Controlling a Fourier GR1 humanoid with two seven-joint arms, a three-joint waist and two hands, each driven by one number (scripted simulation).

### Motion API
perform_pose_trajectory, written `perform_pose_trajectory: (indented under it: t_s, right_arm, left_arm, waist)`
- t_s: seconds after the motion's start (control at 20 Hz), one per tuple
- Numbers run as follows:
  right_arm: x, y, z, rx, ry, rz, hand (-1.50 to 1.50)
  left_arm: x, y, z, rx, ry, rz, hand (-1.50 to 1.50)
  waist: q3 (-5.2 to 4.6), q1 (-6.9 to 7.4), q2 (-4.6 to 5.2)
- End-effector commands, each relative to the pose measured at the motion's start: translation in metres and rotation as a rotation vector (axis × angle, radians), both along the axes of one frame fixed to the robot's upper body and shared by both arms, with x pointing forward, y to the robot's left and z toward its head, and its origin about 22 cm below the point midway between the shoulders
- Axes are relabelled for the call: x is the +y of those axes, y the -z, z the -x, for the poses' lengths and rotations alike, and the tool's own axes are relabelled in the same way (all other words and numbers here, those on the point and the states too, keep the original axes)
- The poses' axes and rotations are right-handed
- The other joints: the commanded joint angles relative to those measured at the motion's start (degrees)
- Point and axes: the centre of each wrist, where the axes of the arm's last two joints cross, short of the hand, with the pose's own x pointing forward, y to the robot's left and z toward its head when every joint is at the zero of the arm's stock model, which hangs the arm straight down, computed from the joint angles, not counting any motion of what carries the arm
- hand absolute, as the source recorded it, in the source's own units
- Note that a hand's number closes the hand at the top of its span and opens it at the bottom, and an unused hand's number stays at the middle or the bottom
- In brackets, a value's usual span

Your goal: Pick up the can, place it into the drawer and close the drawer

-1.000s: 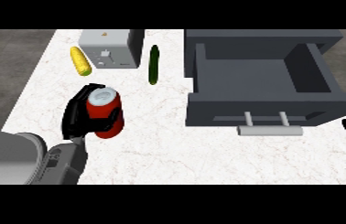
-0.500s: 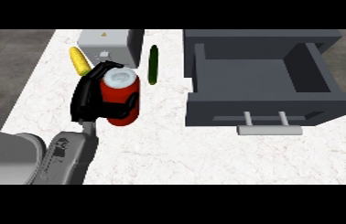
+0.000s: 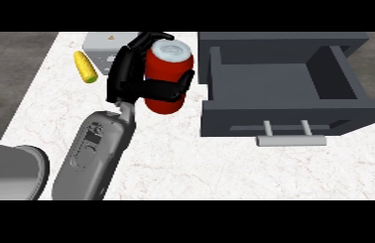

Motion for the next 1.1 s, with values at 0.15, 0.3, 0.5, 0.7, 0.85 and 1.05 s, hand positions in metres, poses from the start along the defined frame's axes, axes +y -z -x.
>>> perform_pose_trajectory:
  t_s: [0.15, 0.3, 0.5, 0.7, 0.85, 1.05]
  right_arm:
    - [0.012, -0.011, 0.010, 0.003, 0.011, 0.004, -1.50]
    - [-0.002, 0.002, -0.005, -0.005, 0.008, 0.002, -1.50]
    - [0.007, 0.001, -0.003, -0.010, -0.008, 0.017, -1.50]
    - [0.007, -0.009, 0.000, 0.002, -0.003, 0.020, -1.50]
    - [-0.012, -0.013, -0.013, -0.001, -0.011, 0.001, -1.50]
    - [0.001, -0.001, -0.002, -0.001, 0.002, -0.001, -1.50]
  left_arm:
    - [-0.049, -0.055, -0.013, -0.035, 0.026, -0.033, 1.50]
    - [-0.075, -0.073, -0.022, -0.049, 0.034, -0.043, 1.50]
    - [-0.090, -0.082, -0.038, -0.049, 0.041, -0.051, 1.50]
    - [-0.111, -0.115, -0.041, -0.062, 0.025, -0.063, 1.50]
    - [-0.118, -0.126, -0.050, -0.034, 0.029, -0.062, 1.50]
    - [-0.124, -0.125, -0.066, -0.011, 0.025, -0.088, 1.50]
  waist:
    - [-0.02, -0.33, 0.00]
    - [0.01, -0.55, 0.15]
    - [0.00, -0.88, 0.25]
    - [0.00, -0.96, 0.20]
    - [0.02, -0.96, 0.29]
    - [0.03, -1.68, 0.46]
